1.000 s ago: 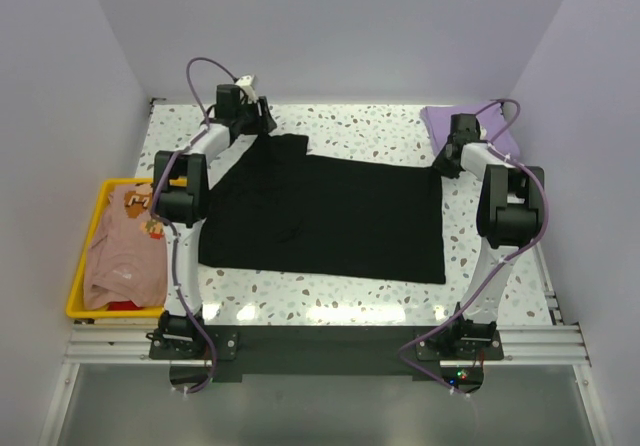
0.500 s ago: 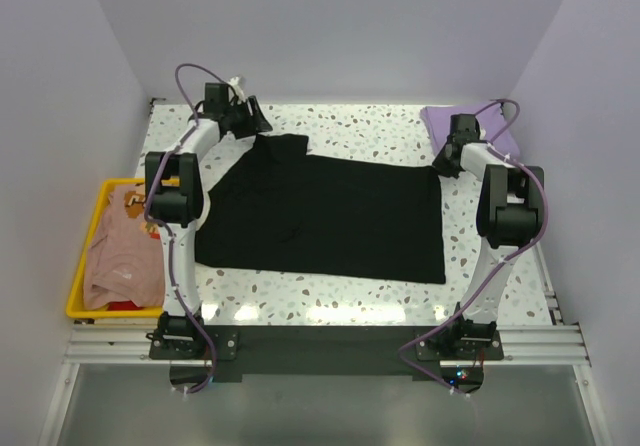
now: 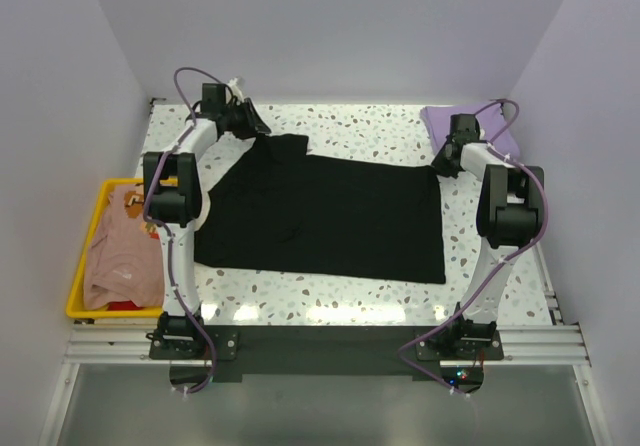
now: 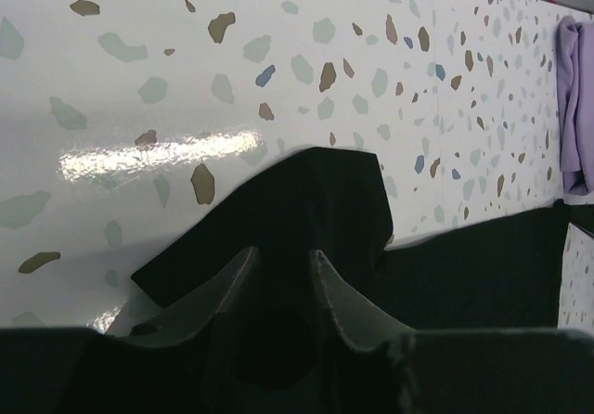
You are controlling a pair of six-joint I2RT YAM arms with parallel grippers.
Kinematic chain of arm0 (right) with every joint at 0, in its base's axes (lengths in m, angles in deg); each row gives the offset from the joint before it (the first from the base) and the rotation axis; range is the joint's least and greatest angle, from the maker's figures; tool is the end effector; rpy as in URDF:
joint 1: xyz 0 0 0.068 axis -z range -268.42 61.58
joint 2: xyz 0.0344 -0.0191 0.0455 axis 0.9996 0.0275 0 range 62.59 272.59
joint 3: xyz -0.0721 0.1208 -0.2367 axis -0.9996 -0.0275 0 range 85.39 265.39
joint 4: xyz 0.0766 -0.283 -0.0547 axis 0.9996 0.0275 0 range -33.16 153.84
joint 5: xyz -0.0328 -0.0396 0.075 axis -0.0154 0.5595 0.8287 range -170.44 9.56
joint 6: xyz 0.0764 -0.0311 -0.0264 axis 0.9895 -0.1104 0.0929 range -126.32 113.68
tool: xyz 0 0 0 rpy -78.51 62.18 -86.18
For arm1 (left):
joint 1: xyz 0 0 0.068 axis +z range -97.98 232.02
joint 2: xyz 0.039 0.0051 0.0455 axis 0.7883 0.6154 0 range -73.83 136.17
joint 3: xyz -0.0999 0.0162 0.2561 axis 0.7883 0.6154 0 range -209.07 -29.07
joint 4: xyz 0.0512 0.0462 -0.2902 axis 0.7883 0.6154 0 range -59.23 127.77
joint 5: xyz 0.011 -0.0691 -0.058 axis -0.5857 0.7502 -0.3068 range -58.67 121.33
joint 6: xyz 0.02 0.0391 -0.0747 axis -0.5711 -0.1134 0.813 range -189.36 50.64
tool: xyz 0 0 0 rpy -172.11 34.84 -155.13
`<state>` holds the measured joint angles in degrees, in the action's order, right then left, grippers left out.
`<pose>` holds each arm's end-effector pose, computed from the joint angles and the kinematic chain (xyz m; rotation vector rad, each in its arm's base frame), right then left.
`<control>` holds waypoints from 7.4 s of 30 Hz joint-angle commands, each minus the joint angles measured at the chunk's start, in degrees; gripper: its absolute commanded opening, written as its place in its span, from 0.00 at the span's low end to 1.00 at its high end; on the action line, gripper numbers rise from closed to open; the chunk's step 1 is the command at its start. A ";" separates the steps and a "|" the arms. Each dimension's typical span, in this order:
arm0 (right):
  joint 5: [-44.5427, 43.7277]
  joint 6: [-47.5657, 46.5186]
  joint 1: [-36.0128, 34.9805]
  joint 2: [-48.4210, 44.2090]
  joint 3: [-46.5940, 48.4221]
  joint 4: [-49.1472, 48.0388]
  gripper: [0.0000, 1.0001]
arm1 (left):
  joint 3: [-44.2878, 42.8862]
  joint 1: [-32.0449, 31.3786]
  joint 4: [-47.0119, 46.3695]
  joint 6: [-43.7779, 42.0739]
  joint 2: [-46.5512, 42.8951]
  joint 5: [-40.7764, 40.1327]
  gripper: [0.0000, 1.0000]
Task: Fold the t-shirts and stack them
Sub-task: Fold the tshirt
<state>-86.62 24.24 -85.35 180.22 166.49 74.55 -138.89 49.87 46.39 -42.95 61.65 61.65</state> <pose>0.4942 -0.0348 0.1071 0.7681 2.3902 0.0607 0.5954 -0.0610 0.1391 -0.2078 2.3110 -0.8620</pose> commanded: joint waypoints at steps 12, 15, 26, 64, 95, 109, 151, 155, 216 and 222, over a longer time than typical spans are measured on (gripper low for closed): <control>0.47 0.37 0.18 -6.52 -2.52 -1.19 0.00 | 2.15 0.66 0.73 -2.07 -6.63 1.67 0.00; 0.02 0.63 0.09 -8.20 -3.58 -1.98 0.00 | 3.29 0.66 -0.15 -2.16 -7.86 1.40 0.00; -1.47 1.07 0.18 -15.84 -8.67 -2.68 0.00 | 12.34 0.66 -5.32 -1.89 -15.76 -0.44 0.00; -2.61 7.05 0.18 -43.44 -38.12 -1.98 0.00 | 58.23 0.66 -6.22 10.15 -52.95 -18.11 0.00; 5.47 6.35 1.06 -54.17 -42.96 0.65 0.45 | 65.62 0.66 -4.10 10.77 -62.18 -22.77 0.45; 0.98 8.28 -10.01 -46.00 -40.23 -3.03 0.45 | 59.11 -7.07 -0.32 13.66 -55.59 -30.06 0.55; 21.73 -7.01 -41.39 0.31 2.30 -16.92 0.47 | 48.83 -0.48 -2.17 15.33 -37.14 -35.60 0.53; 22.52 -7.01 -42.62 3.22 5.29 -17.10 0.49 | 47.25 -0.40 -2.08 14.98 -35.81 -35.86 0.50; 17.87 5.55 -44.20 -3.80 -5.78 -23.52 0.52 | 45.47 2.68 4.34 9.62 -40.64 -28.83 0.39; 14.79 7.49 -43.68 -2.84 -3.68 -21.41 0.52 | 48.12 0.48 2.40 9.71 -38.99 -27.60 0.37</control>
<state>-68.21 29.79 -129.48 179.19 160.18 51.86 -91.00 51.31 51.28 -32.15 22.00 33.61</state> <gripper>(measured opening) 0.520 0.369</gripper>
